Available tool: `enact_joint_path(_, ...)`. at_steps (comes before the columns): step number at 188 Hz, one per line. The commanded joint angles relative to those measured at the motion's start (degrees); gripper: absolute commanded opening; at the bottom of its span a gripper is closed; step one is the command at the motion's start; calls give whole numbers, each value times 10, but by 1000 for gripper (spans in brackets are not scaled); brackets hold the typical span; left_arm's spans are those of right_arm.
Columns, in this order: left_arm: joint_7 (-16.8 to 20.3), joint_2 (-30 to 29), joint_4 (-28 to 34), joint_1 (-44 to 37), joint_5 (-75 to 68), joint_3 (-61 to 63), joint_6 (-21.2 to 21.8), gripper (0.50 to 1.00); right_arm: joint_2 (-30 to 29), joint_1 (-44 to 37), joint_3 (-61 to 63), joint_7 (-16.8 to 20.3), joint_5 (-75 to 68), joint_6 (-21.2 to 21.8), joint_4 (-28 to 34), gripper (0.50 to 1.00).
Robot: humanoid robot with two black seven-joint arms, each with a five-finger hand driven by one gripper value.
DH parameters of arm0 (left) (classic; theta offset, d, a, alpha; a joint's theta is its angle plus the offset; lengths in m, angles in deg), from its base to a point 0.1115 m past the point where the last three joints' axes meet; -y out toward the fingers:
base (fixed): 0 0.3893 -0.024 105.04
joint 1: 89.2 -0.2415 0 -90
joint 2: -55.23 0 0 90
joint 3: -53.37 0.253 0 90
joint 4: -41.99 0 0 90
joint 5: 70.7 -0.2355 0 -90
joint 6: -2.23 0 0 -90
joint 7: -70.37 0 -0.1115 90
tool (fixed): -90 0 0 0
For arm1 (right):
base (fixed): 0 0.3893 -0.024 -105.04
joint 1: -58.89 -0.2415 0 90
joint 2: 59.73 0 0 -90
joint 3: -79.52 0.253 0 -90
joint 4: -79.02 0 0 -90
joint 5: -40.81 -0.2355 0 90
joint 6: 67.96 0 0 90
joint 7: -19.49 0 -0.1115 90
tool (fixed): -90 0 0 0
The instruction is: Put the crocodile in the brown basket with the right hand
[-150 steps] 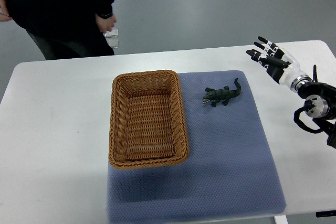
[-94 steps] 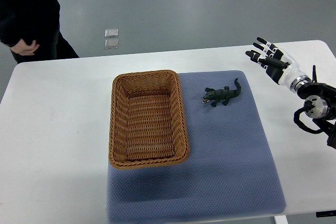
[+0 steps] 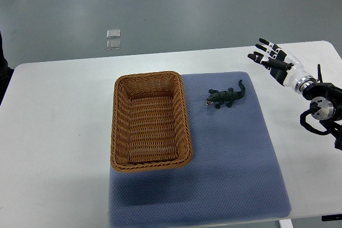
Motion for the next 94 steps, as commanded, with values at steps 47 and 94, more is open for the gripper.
enact_joint_path(47, -1, 0, 0, 0, 0, 0, 0, 1000, 0, -10, 2, -1, 47, 33, 1, 928)
enact_joint_path(94, 0, 0, 1, 0, 0, -1, 0, 1000, 5, -34, 0, -9, 128, 38, 2, 928)
